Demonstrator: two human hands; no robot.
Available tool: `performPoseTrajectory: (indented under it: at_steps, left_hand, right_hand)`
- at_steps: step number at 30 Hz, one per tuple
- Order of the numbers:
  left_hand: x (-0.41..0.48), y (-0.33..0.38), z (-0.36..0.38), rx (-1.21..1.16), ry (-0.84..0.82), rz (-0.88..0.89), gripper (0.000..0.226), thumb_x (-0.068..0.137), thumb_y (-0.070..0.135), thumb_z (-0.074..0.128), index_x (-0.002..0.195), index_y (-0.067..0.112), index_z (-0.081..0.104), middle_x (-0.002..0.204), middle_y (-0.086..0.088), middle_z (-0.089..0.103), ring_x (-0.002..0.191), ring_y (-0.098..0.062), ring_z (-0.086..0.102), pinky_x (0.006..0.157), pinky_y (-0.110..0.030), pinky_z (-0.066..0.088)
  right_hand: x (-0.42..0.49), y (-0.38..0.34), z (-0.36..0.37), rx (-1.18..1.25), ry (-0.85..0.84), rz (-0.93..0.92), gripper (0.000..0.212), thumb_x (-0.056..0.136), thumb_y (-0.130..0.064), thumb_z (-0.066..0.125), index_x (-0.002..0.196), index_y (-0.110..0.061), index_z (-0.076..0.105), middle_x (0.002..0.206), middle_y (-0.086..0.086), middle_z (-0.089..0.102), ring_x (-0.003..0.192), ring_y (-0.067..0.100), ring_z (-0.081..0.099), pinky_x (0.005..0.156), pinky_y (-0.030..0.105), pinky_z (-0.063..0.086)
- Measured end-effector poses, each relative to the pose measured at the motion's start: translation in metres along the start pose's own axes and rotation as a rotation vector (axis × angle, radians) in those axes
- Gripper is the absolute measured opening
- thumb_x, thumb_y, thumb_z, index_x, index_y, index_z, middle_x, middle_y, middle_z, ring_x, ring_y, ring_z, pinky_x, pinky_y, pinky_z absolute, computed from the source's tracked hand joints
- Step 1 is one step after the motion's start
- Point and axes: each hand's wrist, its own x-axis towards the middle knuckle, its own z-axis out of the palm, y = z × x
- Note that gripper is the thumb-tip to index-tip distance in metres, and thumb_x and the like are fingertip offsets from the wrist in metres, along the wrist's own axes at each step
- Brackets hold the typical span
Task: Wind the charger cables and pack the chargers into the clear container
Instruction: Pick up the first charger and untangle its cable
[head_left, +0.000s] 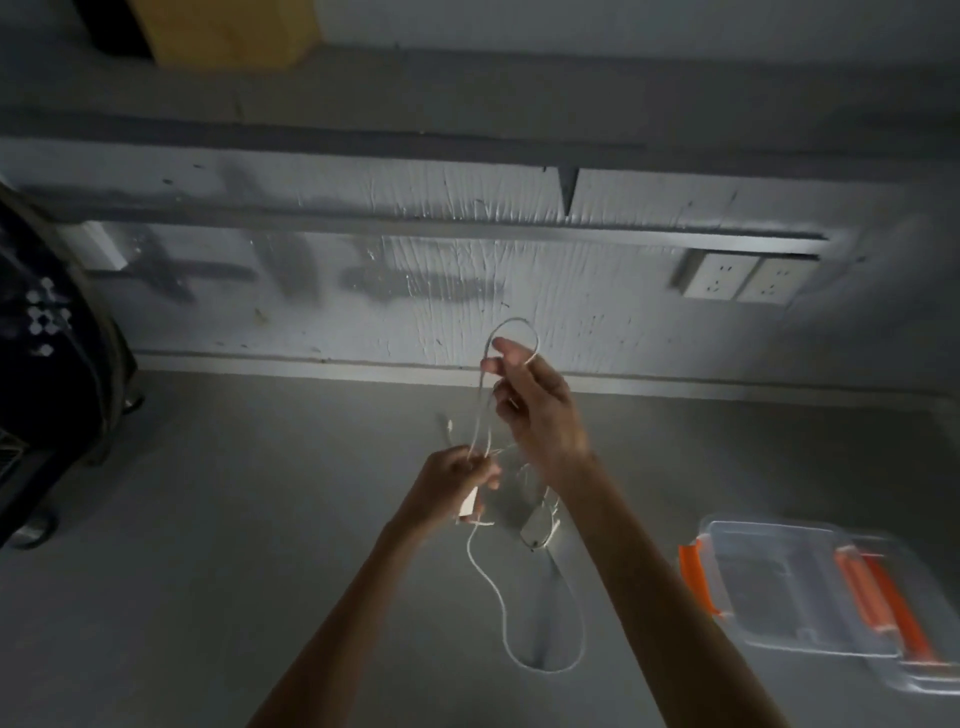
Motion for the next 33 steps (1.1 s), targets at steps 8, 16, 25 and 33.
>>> performPoseTrajectory:
  at_steps: [8, 16, 25, 33]
  left_hand:
    - [-0.049, 0.078, -0.035, -0.47, 0.08, 0.212, 0.02, 0.095, 0.012, 0.055, 0.078, 0.007, 0.065, 0.057, -0.006, 0.058, 0.038, -0.02, 0.055, 0.037, -0.02, 0.041]
    - [-0.105, 0.127, -0.066, -0.543, 0.031, 0.398, 0.021, 0.092, 0.014, 0.05, 0.082, 0.006, 0.066, 0.059, -0.003, 0.058, 0.037, -0.017, 0.053, 0.037, -0.021, 0.041]
    - [-0.092, 0.033, 0.006, -0.143, 0.231, 0.004, 0.019, 0.087, 0.032, 0.066, 0.094, 0.017, 0.075, 0.05, -0.009, 0.062, 0.037, -0.022, 0.06, 0.036, -0.021, 0.04]
    - [-0.059, 0.024, 0.07, -0.045, -0.072, 0.131, 0.021, 0.096, 0.032, 0.059, 0.083, 0.016, 0.064, 0.055, -0.011, 0.057, 0.044, -0.025, 0.056, 0.039, -0.023, 0.043]
  right_hand:
    - [-0.064, 0.05, -0.011, -0.667, -0.279, 0.362, 0.037, 0.094, -0.018, 0.063, 0.131, -0.016, 0.059, 0.102, 0.006, 0.067, 0.061, 0.003, 0.058, 0.051, 0.018, 0.043]
    - [-0.084, 0.114, -0.025, -0.953, -0.235, 0.442, 0.022, 0.098, -0.014, 0.051, 0.09, -0.009, 0.07, 0.087, 0.015, 0.073, 0.066, 0.018, 0.063, 0.061, 0.034, 0.052]
    - [-0.077, 0.014, -0.022, 0.145, 0.063, 0.156, 0.018, 0.101, -0.004, 0.044, 0.095, 0.001, 0.06, 0.065, 0.006, 0.067, 0.05, 0.009, 0.06, 0.049, 0.017, 0.049]
    - [-0.071, -0.062, -0.029, 0.748, 0.01, 0.124, 0.032, 0.105, -0.02, 0.033, 0.088, -0.01, 0.058, 0.073, 0.002, 0.066, 0.058, 0.006, 0.061, 0.058, 0.013, 0.055]
